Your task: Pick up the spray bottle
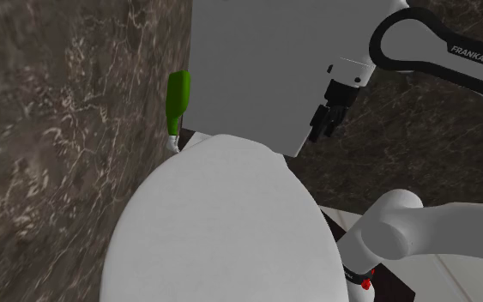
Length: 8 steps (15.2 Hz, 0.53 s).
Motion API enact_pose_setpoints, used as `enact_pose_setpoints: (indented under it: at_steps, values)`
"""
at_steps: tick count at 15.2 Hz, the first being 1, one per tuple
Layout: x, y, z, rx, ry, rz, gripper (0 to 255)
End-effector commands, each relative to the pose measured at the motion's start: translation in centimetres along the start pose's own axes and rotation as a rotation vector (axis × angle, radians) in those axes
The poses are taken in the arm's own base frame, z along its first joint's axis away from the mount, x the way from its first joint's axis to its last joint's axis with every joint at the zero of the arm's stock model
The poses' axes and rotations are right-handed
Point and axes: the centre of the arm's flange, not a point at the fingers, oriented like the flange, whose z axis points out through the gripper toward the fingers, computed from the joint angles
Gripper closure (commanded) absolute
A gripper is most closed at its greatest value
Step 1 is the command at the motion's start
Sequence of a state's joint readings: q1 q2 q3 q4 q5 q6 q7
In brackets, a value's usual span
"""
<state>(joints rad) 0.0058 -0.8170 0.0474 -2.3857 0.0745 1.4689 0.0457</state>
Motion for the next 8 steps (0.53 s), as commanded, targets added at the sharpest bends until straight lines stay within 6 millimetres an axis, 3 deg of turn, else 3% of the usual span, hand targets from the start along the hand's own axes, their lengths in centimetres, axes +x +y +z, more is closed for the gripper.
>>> enact_pose_setpoints:
  at_steps: [1,8]
  values:
    - [0.0,0.0,0.0,0.0,0.0,0.0,0]
    - [5.2,-5.7,2.5,0.046,0.063,0.005,0]
